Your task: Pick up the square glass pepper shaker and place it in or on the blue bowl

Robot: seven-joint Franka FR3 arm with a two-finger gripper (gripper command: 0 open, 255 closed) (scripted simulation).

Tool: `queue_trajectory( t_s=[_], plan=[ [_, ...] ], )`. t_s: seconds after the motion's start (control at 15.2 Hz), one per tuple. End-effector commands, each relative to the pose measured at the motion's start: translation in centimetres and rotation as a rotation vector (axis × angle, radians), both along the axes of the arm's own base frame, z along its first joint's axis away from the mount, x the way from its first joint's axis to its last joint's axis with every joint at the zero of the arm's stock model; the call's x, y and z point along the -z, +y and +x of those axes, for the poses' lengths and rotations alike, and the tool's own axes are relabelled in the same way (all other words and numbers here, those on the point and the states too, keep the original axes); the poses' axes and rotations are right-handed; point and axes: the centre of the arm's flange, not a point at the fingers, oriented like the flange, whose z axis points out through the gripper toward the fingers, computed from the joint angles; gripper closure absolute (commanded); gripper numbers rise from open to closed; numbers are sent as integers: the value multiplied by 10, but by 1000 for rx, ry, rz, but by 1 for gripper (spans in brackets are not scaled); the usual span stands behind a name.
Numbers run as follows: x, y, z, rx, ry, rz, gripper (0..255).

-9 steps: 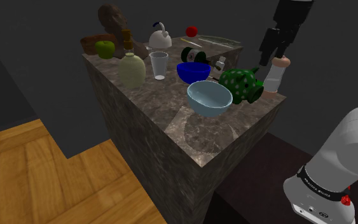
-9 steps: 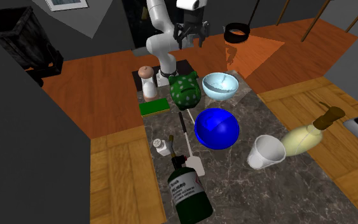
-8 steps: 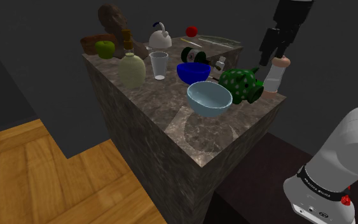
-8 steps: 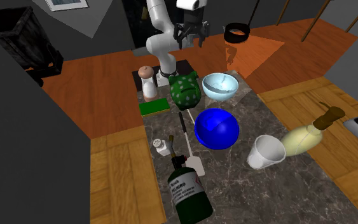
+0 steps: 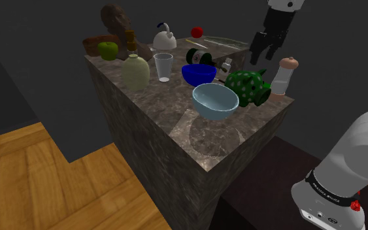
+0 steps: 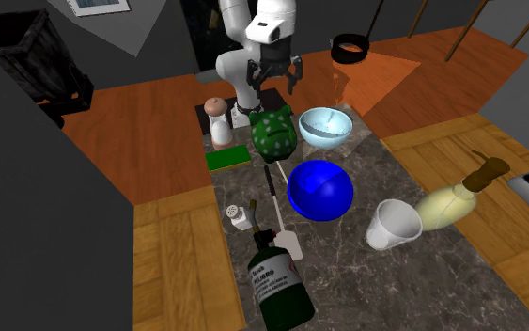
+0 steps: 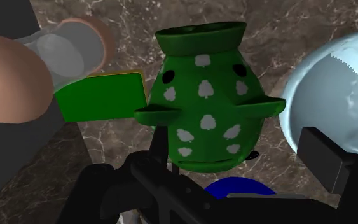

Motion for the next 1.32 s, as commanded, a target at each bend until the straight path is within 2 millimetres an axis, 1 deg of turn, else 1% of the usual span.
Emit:
queue_trajectory(
  t_s=[0.0,0.59,1.25],
  plan=[
    [9,-15,15,16,-19,11,0],
    [44,-92,93,88,-95,60,0],
    [80,-182,175,168,-179,116,0]
  ],
)
